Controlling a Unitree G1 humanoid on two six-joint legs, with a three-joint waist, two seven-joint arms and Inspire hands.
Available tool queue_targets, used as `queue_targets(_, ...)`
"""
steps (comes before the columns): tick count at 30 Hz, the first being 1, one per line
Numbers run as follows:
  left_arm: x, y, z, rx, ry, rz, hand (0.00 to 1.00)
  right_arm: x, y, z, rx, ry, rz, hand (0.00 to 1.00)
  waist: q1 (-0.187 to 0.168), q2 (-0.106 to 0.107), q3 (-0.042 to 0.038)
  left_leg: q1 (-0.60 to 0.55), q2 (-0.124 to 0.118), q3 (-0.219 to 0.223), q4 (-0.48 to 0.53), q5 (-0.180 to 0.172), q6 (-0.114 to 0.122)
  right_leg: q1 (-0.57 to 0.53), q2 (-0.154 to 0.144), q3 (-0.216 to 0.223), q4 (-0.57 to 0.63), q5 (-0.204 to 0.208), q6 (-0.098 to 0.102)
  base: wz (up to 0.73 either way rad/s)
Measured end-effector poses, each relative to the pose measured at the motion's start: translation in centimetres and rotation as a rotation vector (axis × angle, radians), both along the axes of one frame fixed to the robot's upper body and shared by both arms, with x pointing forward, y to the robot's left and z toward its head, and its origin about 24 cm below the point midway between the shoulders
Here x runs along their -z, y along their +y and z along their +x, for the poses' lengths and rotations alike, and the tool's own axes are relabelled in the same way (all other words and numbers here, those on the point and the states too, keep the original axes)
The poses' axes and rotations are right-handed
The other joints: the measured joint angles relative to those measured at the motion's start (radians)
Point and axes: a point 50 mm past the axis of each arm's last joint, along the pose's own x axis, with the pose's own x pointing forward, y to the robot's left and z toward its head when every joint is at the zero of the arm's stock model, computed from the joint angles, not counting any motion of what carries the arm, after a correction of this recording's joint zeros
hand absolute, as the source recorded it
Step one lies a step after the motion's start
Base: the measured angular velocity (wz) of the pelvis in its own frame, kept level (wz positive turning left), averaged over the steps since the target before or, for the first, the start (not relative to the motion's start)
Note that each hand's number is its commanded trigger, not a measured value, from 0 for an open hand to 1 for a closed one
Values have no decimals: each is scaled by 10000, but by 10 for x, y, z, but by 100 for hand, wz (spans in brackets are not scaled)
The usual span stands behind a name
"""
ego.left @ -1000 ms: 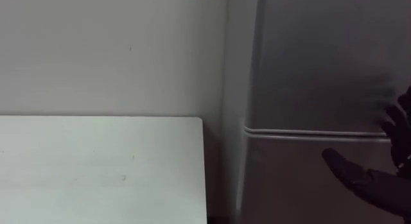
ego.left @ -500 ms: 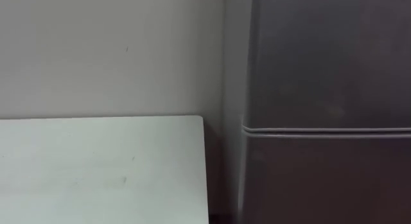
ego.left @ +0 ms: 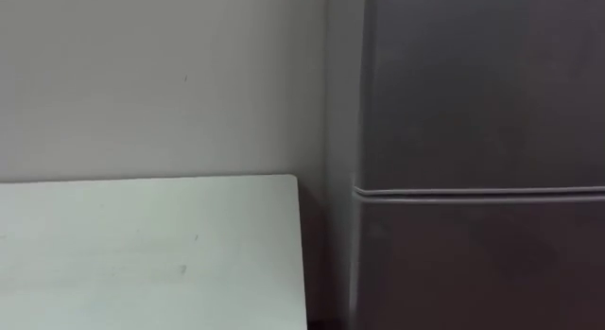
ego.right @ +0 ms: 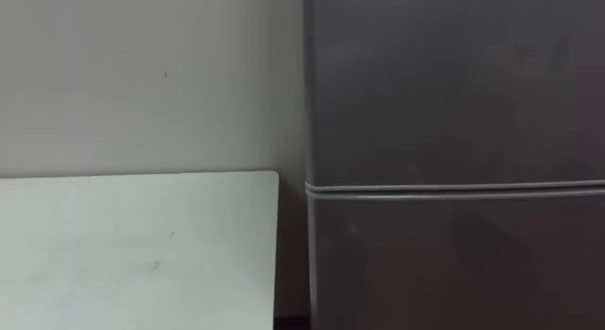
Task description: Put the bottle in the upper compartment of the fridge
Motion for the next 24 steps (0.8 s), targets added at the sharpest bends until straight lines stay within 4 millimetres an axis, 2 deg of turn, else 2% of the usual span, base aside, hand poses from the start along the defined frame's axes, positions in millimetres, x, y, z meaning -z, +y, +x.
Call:
queue_targets(1, 1, -4, 0, -64, -17, -108, 0, 14, 8, -13, -164, 794, 488, 0, 45, 34, 15, 41, -1, -3, -7, 1, -3, 18, 1, 1, 0, -11, 1, 0)
queue_targets(3, 3, -9, 1, -54, -33, -271, 0, 28, 19, -26, -444, 1619, 1132, 0, 29, 66, 16, 56, -10, 3, -2, 2, -4, 14, -10, -6, -10, -52, 9, 0)
queue_targets(6, 4, -13, 4, 288, -47, -480, 0, 41, 32, -37, -1468, 2446, 1587, 0, 13, 88, 36, 81, -17, 24, 14, 3, -7, -6, -25, 31, -14, -122, 19, -1)
queue_targets(9, 5, -18, 7, 451, -139, -727, 0, 48, 39, -39, -2764, 2951, 1757, 0, 25, 45, 58, 107, -19, 53, -11, 3, -7, -5, -7, 122, -41, -138, 29, -2)
queue_targets(14, 5, -17, 18, 614, -466, -721, 0, 58, 47, -47, -4199, 3480, 2515, 0, 31, -98, 81, 85, -22, 36, -62, 1, -10, 31, -17, -60, -165, -109, 23, 2)
queue_targets(19, 6, -19, 29, 997, -557, -803, 0, 69, 67, -54, -5669, 3958, 4149, 0, 197, -72, 104, 117, -40, 8, -159, 0, -13, 87, 46, -51, -201, -108, 25, 1)
queue_targets(24, 6, -21, 35, 1283, -616, -811, 0, 73, 69, -52, -6230, 4142, 4588, 0, 266, -47, 134, 98, -56, -27, -169, -2, -15, 91, 47, -69, -213, -109, 26, 0)
